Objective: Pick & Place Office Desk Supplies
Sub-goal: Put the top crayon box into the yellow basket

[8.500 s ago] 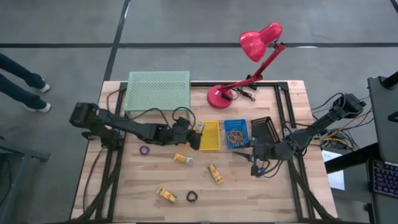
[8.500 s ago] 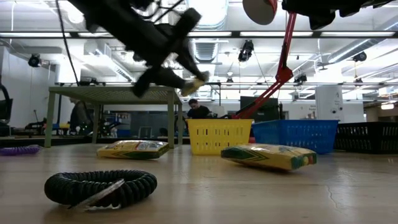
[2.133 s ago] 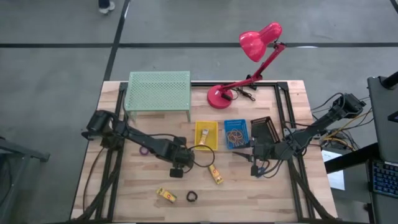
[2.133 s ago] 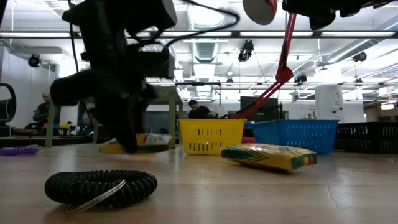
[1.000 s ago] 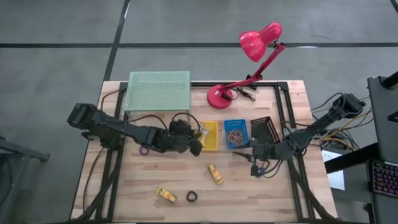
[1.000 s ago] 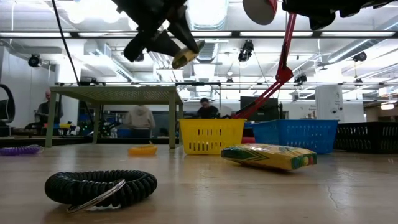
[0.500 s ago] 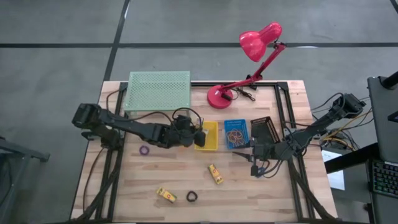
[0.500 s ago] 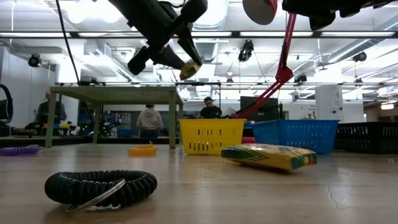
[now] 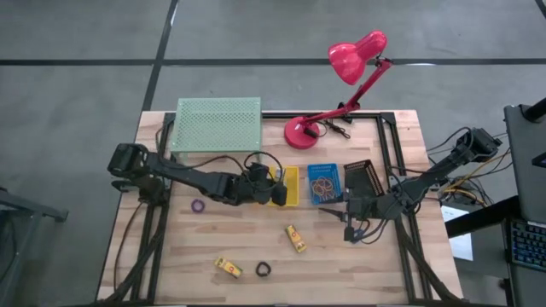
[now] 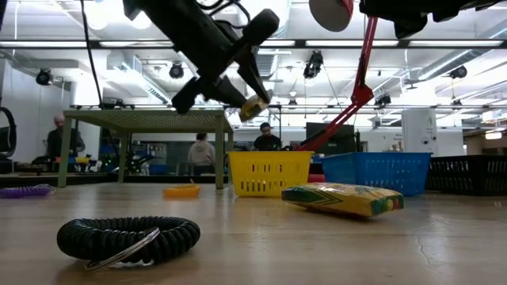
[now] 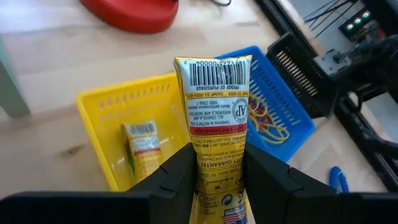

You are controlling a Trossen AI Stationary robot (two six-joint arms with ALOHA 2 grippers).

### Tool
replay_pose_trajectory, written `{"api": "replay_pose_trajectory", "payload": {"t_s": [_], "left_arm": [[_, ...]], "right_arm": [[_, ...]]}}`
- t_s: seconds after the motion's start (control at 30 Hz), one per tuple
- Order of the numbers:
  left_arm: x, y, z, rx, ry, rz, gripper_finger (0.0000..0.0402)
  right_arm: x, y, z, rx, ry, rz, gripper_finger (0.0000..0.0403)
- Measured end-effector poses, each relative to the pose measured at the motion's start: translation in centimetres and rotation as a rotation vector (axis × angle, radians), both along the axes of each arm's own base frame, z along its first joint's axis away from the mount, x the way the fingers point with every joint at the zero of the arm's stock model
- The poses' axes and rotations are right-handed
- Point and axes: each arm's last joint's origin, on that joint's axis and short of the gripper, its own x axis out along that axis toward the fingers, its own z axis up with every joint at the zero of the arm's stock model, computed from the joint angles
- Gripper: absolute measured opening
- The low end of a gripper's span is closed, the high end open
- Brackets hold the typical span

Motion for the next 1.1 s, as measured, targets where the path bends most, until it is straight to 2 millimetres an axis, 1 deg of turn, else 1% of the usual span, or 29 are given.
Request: {"api": "replay_pose_trajectory", "payload": {"t_s": [0.2, 0.3, 0.5, 0.73, 1.1], "left_arm": [[1.4, 0.0, -0.4, -0.036, 0.01, 0.023, 0.0124], [1.8, 0.4, -1.1, -0.061, 0.045, 0.009, 0.0124], [1.8, 1.5, -2.3, -0.135, 0.126, -0.02, 0.0124], [1.9, 2.5, -3.4, -0.157, 0.156, 0.027, 0.0124], [1.5, 2.9, -4.1, -0.207, 0.176, 0.078, 0.0128]], "right_arm": [[0.0, 0.0, 0.0, 0.0, -0.001, 0.0, 0.0068], [0.0, 0.0, 0.0, 0.001, -0.001, 0.0, 0.0068], [0.0, 0.0, 0.0, 0.0, 0.0, 0.0, 0.0068], [0.0, 0.0, 0.0, -0.003, 0.004, 0.0, 0.0068], [0.0, 0.0, 0.0, -0.003, 0.004, 0.0, 0.0068]]}}
